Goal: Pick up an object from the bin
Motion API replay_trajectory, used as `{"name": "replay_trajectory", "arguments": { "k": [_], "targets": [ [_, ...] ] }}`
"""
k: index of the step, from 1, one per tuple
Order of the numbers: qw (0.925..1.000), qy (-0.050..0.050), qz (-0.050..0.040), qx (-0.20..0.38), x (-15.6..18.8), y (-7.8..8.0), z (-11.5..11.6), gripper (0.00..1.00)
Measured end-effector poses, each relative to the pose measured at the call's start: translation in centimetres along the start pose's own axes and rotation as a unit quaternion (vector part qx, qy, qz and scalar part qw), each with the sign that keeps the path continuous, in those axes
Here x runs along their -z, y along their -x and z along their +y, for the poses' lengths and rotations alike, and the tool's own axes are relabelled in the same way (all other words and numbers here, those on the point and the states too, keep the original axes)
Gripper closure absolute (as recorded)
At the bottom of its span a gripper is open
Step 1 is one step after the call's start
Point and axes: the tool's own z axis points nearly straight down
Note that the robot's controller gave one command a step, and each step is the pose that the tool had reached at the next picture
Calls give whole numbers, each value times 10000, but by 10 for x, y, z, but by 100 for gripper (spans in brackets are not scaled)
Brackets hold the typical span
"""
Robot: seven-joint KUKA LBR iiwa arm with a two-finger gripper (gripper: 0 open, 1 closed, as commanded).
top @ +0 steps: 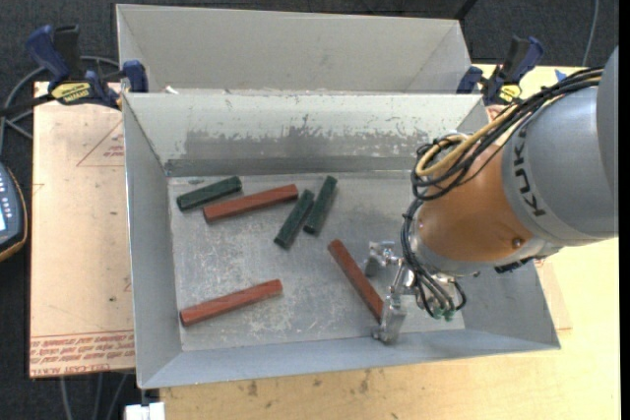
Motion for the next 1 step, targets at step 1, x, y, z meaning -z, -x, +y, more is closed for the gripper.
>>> {"name": "replay_trajectory", "arguments": {
  "k": [1],
  "targets": [
    [9918,4,22,-1275,-1,55,65,0]
  ]
}}
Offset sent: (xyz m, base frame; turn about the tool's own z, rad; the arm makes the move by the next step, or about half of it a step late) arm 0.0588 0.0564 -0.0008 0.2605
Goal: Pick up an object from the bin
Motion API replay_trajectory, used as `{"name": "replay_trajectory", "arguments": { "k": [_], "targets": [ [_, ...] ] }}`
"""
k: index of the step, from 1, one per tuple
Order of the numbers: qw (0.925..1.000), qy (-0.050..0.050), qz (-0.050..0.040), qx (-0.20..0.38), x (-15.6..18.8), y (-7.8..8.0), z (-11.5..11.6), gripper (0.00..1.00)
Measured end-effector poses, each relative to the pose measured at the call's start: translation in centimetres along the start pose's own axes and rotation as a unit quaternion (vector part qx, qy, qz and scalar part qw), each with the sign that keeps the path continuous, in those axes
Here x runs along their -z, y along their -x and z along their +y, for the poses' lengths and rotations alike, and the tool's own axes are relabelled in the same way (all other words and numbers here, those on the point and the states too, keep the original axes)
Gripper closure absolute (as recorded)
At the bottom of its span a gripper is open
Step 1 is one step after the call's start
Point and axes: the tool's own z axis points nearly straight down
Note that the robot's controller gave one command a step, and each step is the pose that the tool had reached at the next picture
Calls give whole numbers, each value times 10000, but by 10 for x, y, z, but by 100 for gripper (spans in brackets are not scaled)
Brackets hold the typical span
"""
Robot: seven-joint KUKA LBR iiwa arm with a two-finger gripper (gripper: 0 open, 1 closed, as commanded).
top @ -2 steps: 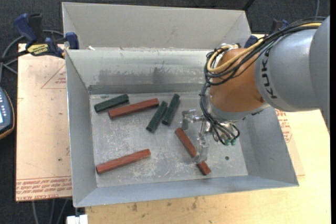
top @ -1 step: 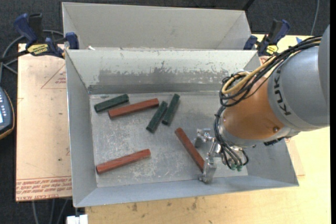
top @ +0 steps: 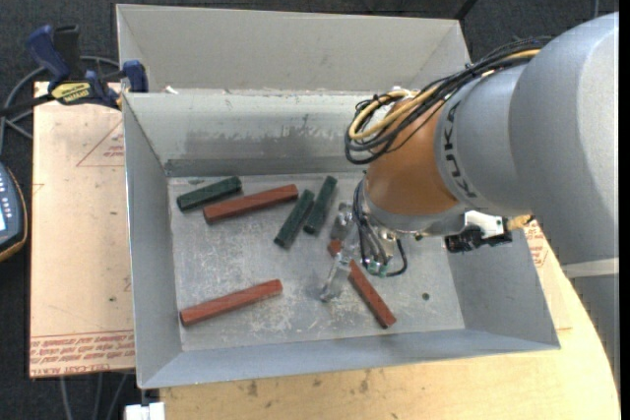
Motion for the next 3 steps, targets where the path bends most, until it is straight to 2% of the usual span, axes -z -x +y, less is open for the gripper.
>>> {"name": "replay_trajectory", "arguments": {
  "k": [1,2,3],
  "targets": [
    [9988,-37,23,493,0,9,-92,0],
    [9986,-19,18,533,0,8,-87,100],
    [9986,-18,16,535,0,8,-87,0]
  ]
}}
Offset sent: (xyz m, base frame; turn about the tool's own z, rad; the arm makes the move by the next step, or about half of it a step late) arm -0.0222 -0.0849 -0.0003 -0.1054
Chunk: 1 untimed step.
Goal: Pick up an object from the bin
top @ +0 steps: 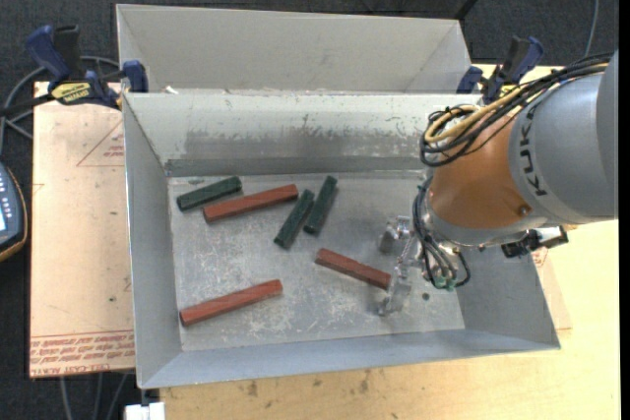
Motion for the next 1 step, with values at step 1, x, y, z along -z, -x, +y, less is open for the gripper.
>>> {"name": "replay_trajectory", "arguments": {
  "k": [1],
  "targets": [
    [10000,0,0,2,0,0,0,100]
  ]
}}
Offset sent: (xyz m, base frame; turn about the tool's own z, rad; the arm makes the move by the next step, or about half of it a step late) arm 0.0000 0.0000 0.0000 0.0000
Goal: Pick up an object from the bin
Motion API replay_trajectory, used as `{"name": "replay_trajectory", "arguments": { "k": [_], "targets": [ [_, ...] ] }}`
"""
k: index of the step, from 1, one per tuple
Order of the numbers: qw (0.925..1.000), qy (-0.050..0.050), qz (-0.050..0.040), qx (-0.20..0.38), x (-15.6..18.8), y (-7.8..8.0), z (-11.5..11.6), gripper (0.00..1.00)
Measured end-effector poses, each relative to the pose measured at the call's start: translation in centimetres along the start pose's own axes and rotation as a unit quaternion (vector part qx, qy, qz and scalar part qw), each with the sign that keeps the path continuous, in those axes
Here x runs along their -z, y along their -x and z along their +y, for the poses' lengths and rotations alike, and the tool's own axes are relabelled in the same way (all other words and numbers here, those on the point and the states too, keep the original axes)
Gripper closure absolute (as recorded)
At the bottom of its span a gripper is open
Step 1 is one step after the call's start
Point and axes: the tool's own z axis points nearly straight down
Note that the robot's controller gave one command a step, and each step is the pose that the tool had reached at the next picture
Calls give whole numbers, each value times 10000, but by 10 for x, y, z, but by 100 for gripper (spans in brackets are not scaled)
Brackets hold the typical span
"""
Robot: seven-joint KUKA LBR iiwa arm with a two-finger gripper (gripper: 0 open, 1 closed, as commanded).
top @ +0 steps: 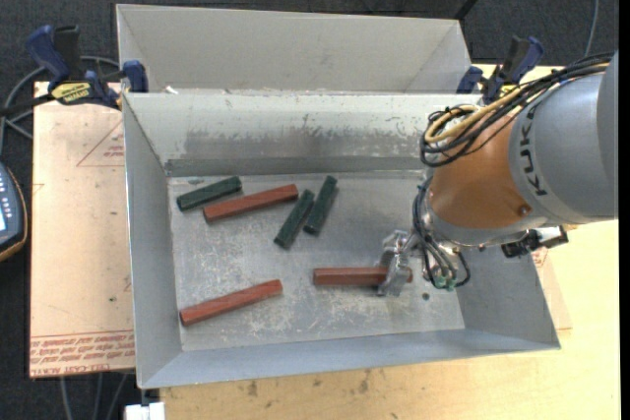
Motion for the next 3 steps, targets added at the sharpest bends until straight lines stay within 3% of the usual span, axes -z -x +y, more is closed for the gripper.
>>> {"name": "replay_trajectory", "arguments": {
  "k": [1,2,3],
  "targets": [
    [9852,8,-22,1714,1,20,42,100],
    [9853,5,-15,1708,0,19,41,0],
    [9853,4,-9,1711,0,19,41,100]
  ]
}}
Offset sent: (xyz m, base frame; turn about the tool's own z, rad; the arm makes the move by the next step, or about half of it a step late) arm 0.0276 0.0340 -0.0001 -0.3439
